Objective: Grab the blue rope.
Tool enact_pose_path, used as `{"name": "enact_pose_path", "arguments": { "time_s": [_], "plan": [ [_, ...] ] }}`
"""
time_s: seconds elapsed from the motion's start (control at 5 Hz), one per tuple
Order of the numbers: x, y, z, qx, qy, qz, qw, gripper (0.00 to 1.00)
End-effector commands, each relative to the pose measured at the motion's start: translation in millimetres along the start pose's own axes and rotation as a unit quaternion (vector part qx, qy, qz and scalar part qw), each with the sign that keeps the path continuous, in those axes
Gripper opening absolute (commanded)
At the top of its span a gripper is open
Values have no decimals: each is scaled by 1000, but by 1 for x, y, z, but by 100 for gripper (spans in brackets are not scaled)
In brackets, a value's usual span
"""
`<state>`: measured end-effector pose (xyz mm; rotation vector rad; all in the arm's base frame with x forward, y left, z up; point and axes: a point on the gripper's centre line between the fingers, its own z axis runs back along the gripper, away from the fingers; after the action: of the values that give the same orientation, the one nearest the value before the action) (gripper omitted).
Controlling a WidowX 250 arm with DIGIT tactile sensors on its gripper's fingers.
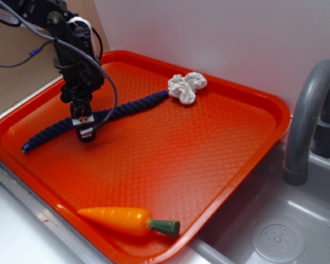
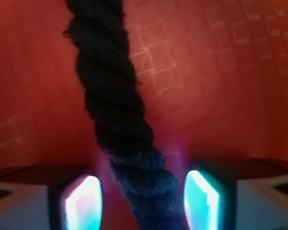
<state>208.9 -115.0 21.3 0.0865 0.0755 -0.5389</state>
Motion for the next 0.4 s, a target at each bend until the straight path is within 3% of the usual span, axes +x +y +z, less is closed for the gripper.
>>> {"name": "enact_pose_path", "arguments": {
  "time_s": [0.0,0.2],
  "plan": [
    [-2,12,19,3,-15,31,999,0],
    [4,26,39,34,-13,67,997,0]
  ]
}}
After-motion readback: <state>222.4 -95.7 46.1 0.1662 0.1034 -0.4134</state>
